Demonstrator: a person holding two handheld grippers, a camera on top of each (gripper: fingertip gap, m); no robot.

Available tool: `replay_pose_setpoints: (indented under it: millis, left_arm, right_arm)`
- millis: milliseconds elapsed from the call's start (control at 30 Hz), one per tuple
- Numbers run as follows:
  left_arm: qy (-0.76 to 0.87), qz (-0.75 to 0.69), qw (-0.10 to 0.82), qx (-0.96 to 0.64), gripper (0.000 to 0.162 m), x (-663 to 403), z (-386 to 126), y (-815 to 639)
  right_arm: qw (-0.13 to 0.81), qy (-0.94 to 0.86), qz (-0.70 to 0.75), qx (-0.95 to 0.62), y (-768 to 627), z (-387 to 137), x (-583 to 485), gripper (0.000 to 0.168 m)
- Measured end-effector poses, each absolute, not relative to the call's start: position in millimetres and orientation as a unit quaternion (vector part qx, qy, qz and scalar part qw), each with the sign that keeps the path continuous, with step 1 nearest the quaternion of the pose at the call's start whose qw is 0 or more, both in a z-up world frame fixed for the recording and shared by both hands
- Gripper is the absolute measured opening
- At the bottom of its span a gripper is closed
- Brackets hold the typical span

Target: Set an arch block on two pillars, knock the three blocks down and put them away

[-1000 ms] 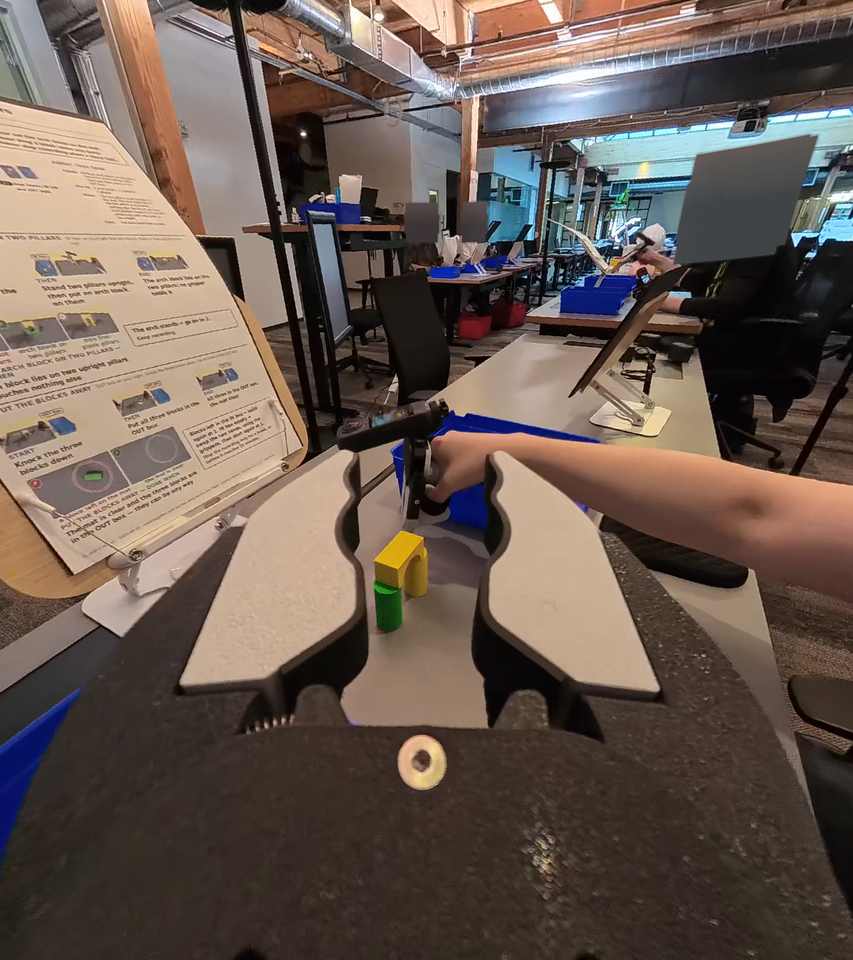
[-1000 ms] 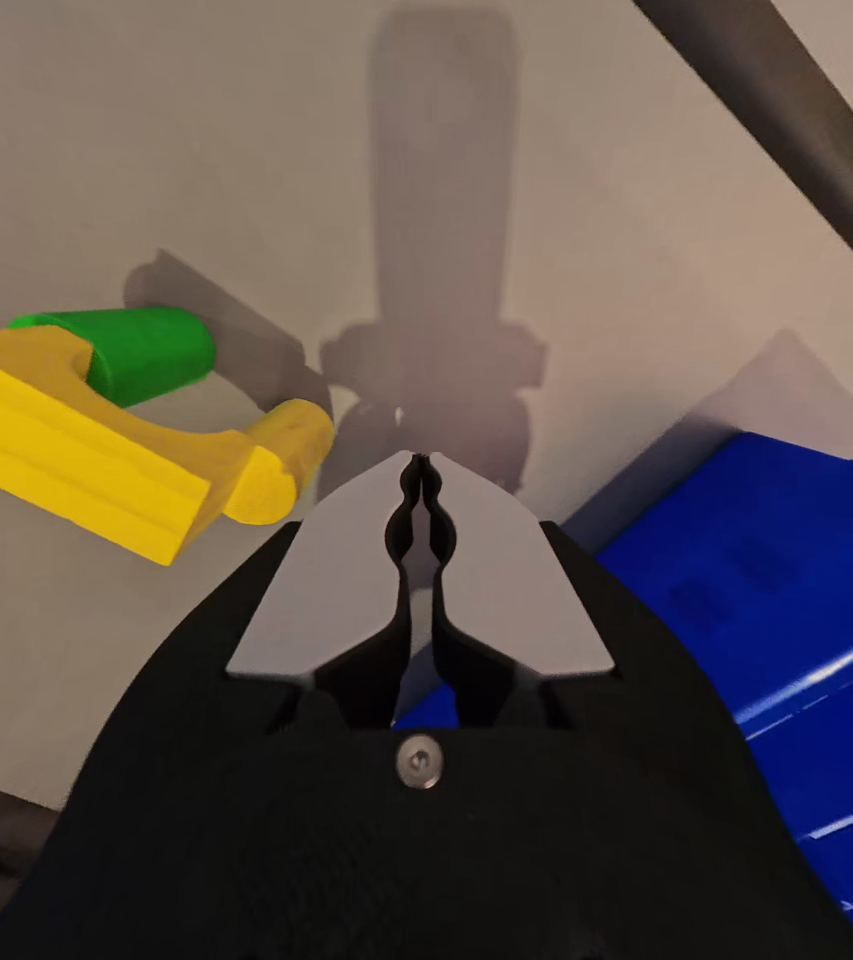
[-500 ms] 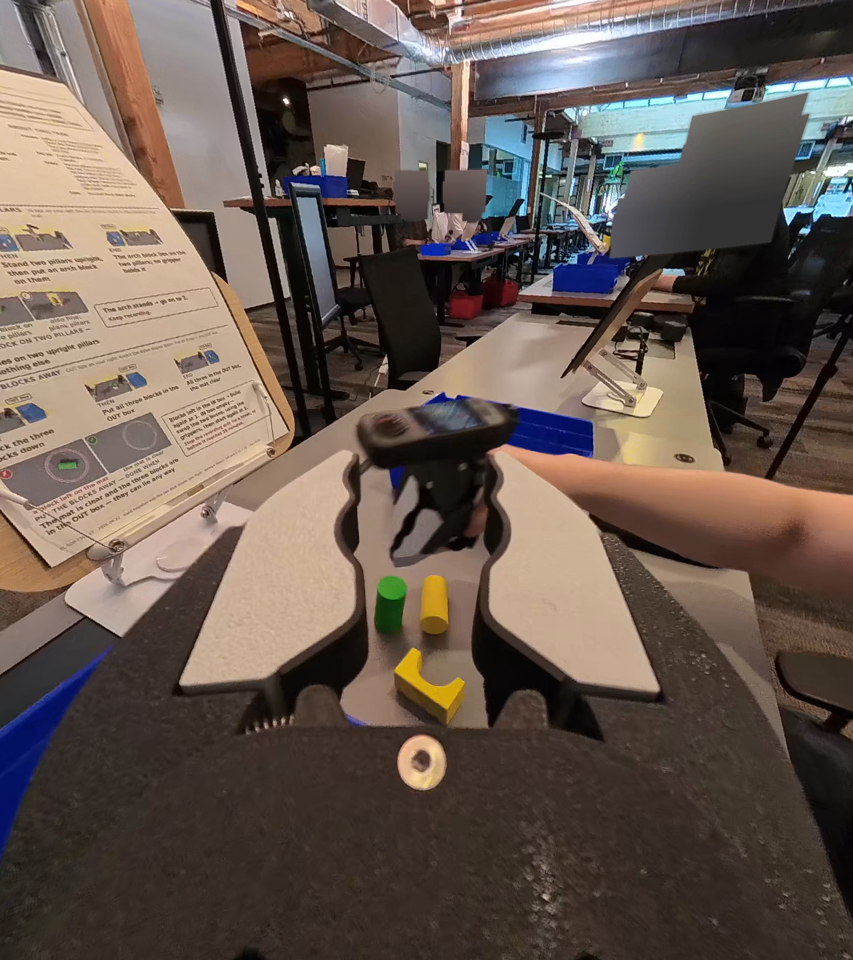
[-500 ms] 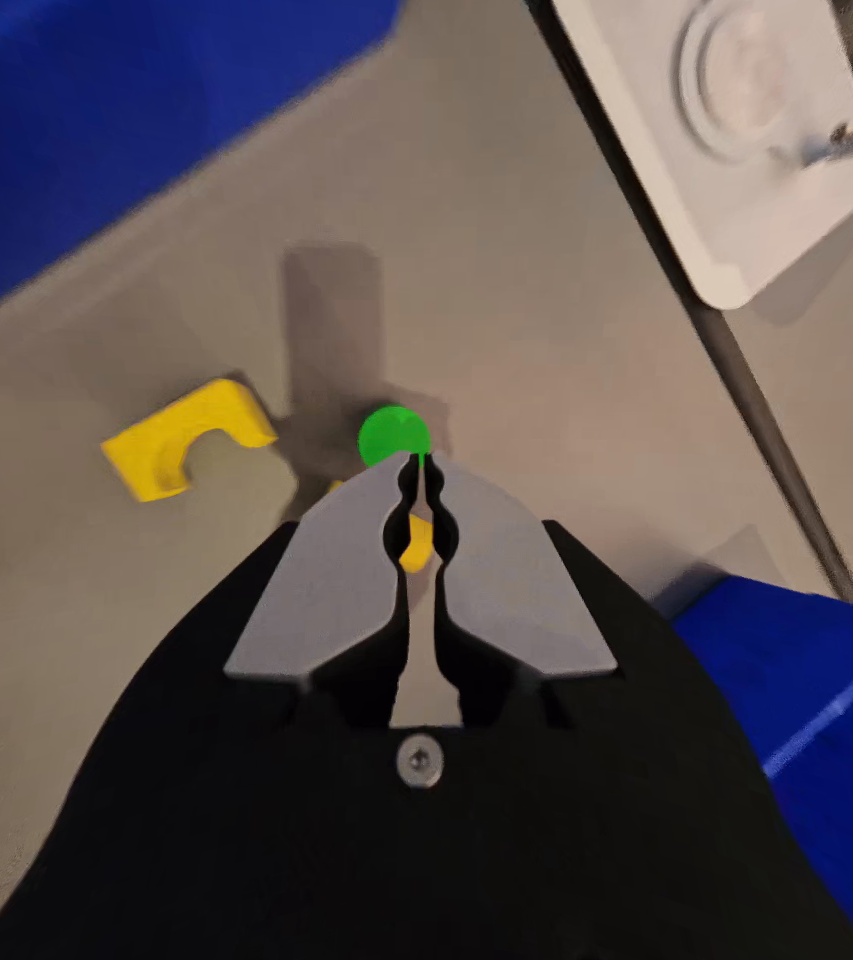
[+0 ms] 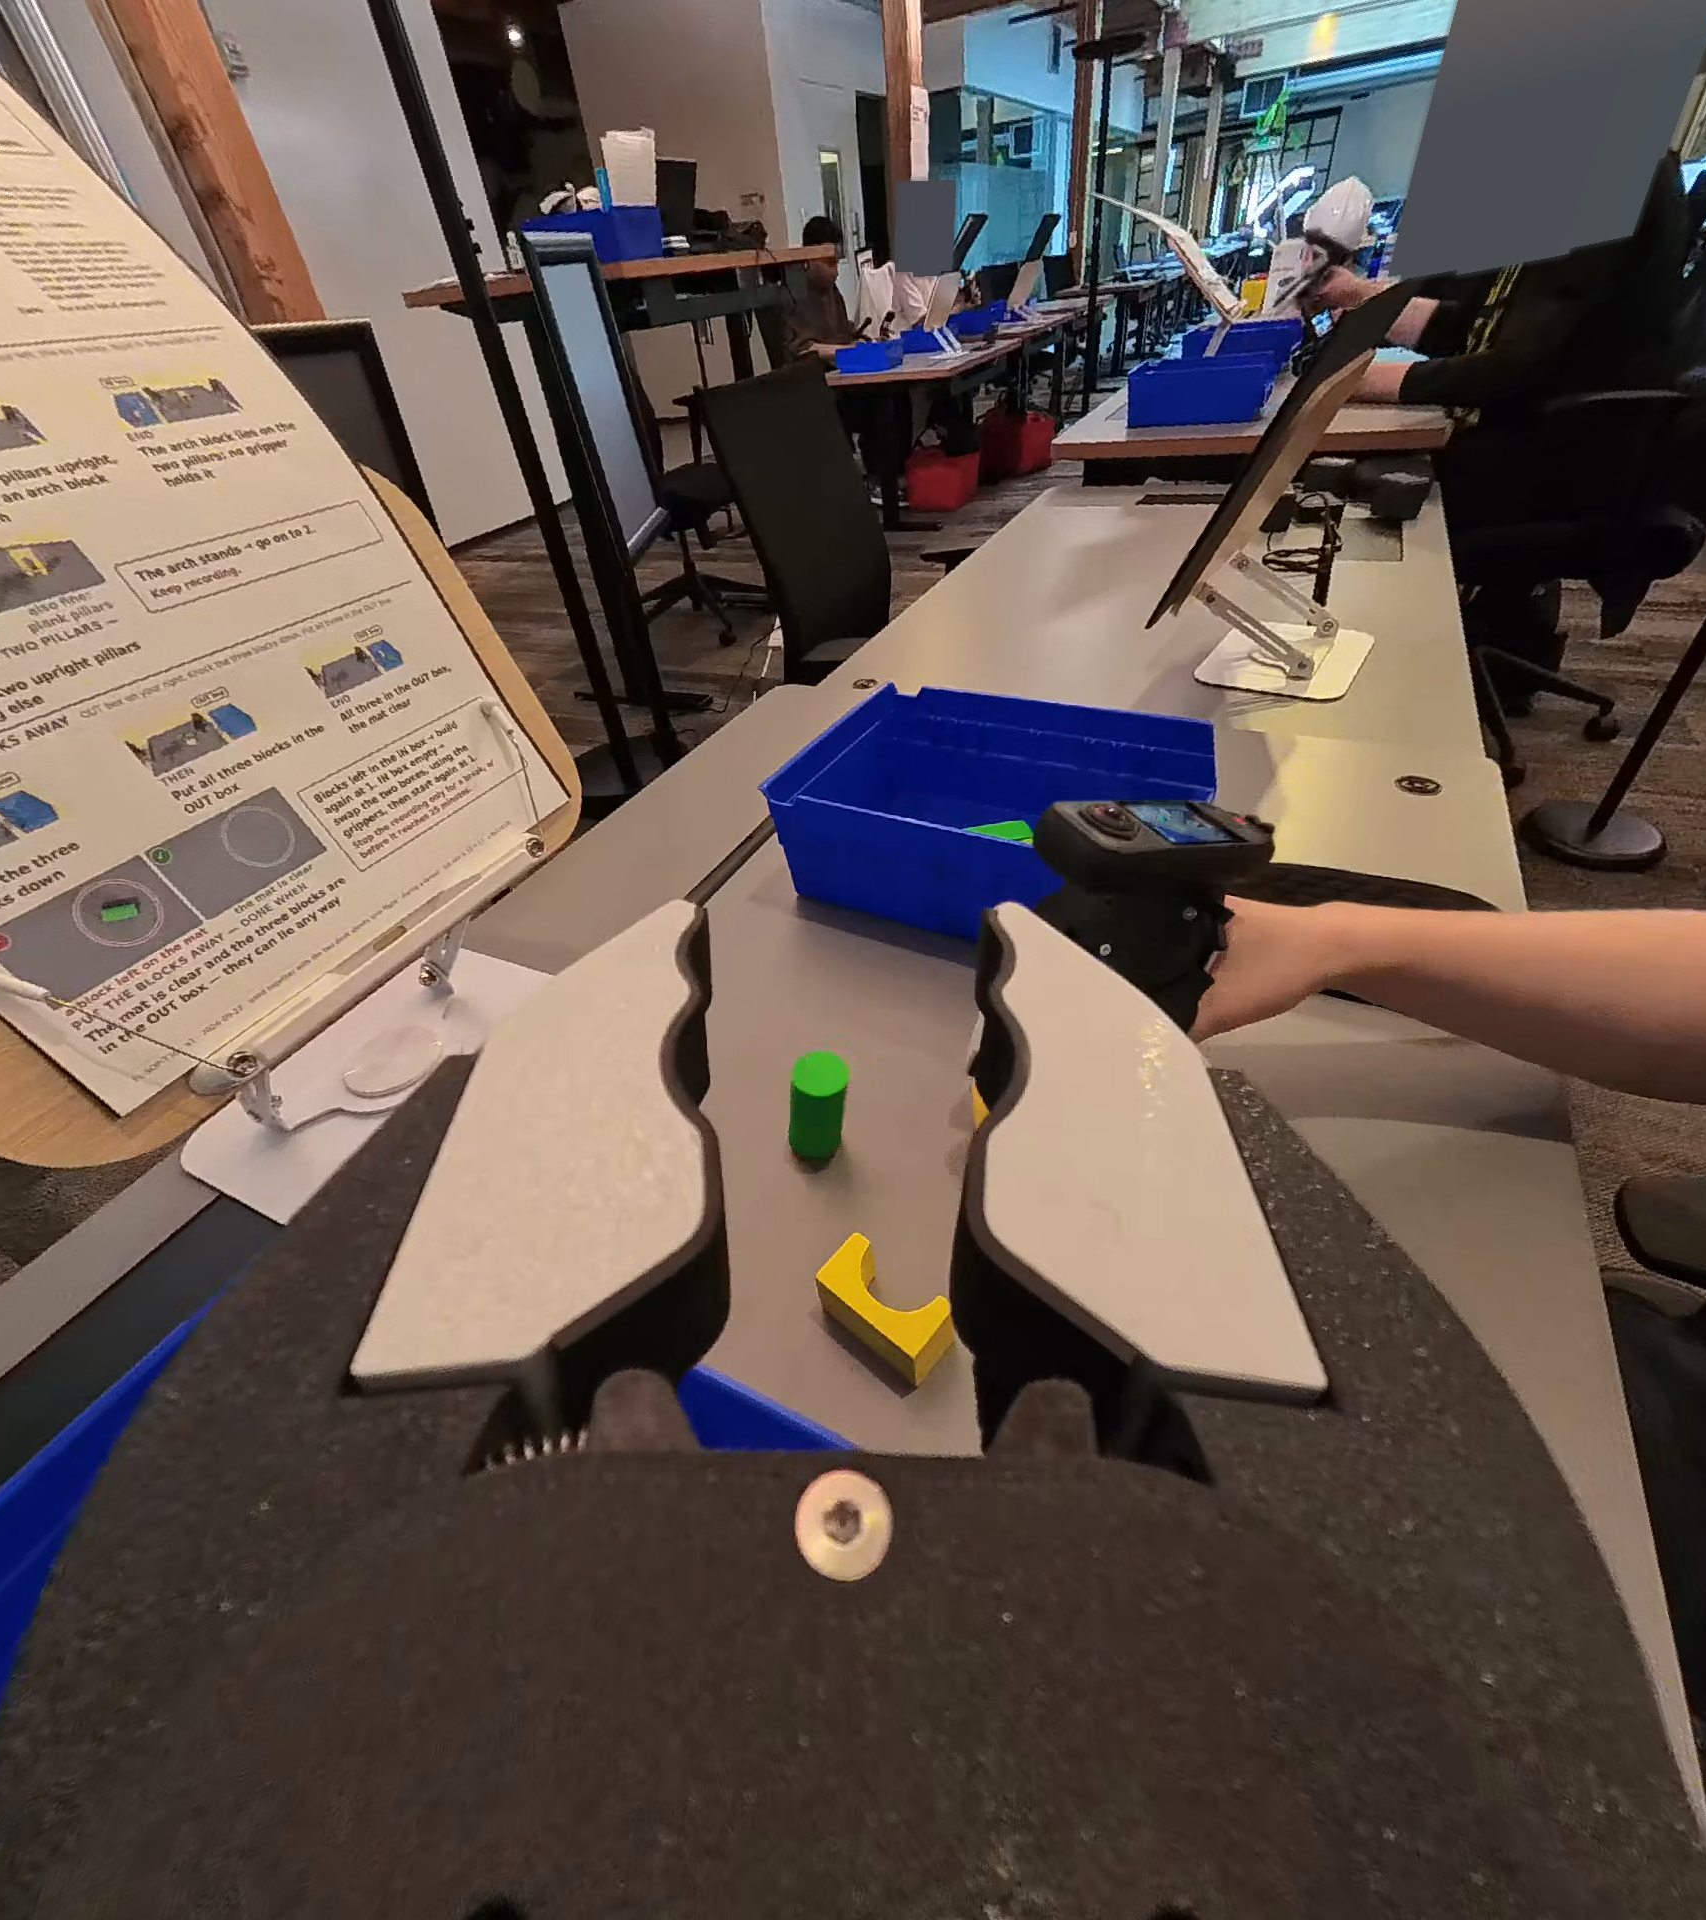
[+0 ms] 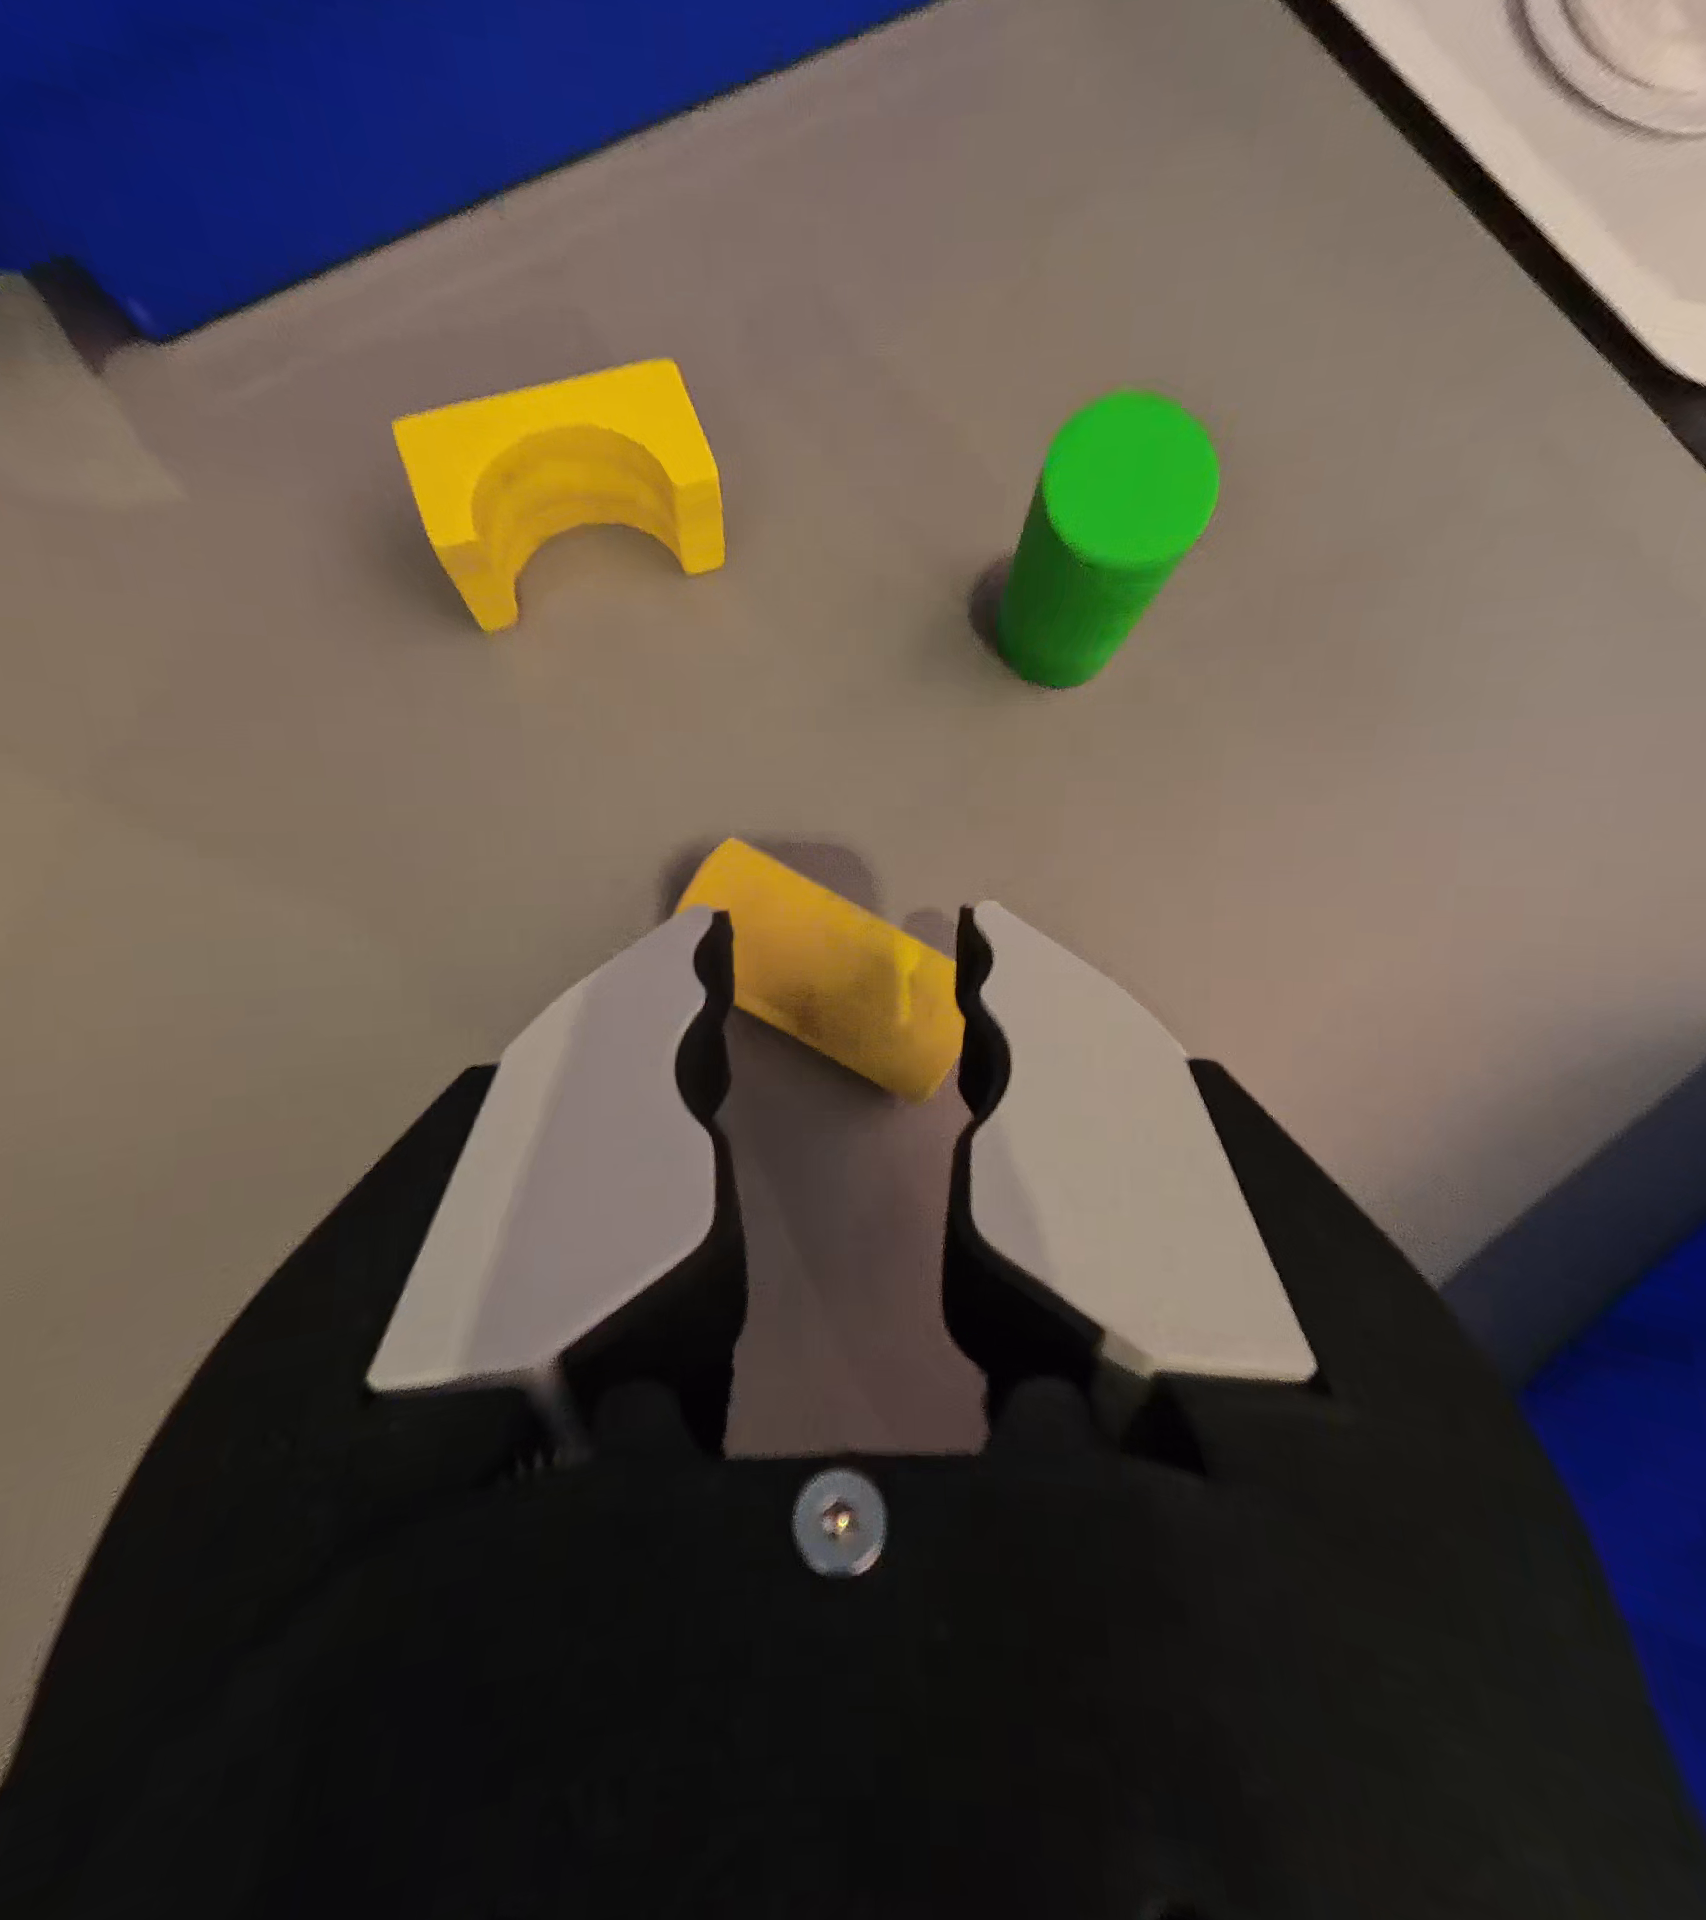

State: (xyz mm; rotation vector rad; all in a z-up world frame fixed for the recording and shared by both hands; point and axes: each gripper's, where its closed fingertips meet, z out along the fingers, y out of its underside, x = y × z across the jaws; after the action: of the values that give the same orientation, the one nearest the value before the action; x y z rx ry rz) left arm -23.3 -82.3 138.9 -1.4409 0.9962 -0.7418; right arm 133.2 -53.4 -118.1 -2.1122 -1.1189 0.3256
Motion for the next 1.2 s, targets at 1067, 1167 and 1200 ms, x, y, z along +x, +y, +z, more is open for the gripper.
replay_pose_setpoints:
  millis: [1067,1167,1200]
  left_arm:
    - [0.453,-0.296,0.557,-0.63,0.048,-12,123,-80]
    - [0.452,-0.297,0.558,-0.63,0.048,-13,123,-81]
    - [0.45,-0.298,0.558,-0.63,0.048,-14,123,-81]
  right_arm:
    - [0.127,-0.551,0.012,-0.825,47,-151,52,0.037]
    - [0.15,-0.512,0.079,-0.842,54,-154,33,0.037]
    - [0.159,-0.497,0.1,-0.847,55,-150,31,0.037]
